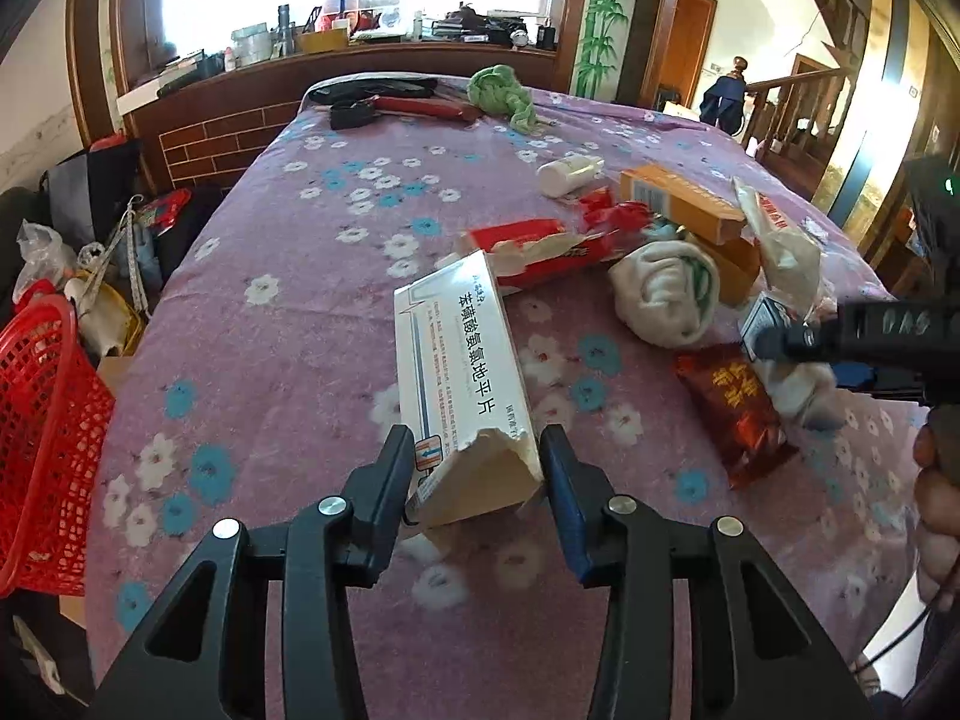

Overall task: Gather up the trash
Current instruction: 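Grasp the white medicine box with the left tool while the right tool grasps the white-green medicine box, then carry both medicine boxes over the red wastebasket with both tools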

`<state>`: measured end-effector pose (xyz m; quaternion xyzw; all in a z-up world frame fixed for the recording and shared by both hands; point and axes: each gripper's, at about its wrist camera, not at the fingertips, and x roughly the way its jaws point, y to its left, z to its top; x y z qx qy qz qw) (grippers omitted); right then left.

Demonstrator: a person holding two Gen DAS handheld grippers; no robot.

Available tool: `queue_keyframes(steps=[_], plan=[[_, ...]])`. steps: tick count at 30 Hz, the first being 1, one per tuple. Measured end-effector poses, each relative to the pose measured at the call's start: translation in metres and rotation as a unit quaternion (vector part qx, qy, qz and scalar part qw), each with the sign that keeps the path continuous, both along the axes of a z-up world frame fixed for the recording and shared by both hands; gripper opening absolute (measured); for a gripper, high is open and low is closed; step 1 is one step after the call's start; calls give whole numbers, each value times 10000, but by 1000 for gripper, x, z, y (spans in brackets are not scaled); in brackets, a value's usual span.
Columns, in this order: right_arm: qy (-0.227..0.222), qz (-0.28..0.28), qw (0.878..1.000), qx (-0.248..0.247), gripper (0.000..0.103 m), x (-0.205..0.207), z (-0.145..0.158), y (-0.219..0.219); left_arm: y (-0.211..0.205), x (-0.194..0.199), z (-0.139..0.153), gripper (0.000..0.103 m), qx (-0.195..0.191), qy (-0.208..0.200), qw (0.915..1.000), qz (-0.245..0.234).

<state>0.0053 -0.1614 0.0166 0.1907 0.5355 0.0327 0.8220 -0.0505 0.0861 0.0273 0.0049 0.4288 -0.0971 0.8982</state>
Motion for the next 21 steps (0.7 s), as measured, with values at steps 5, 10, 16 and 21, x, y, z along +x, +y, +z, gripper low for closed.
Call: queue_keyframes(steps=[5,10,16,21], plan=[[-208,207,9995,-146,38,-18,1,-13,21,-2,3,59,40,43,9999,133],[-495,238,9983,-197,37,-34,6,-23,28,2,3,68,172,-53,9991,371],[-844,413,9955,-80,37,-53,19,-30,19,-8,5,46,287,-113,9994,162],[-1093,748,9912,42,37,-62,26,-21,23,-18,6,31,209,-45,9997,126]])
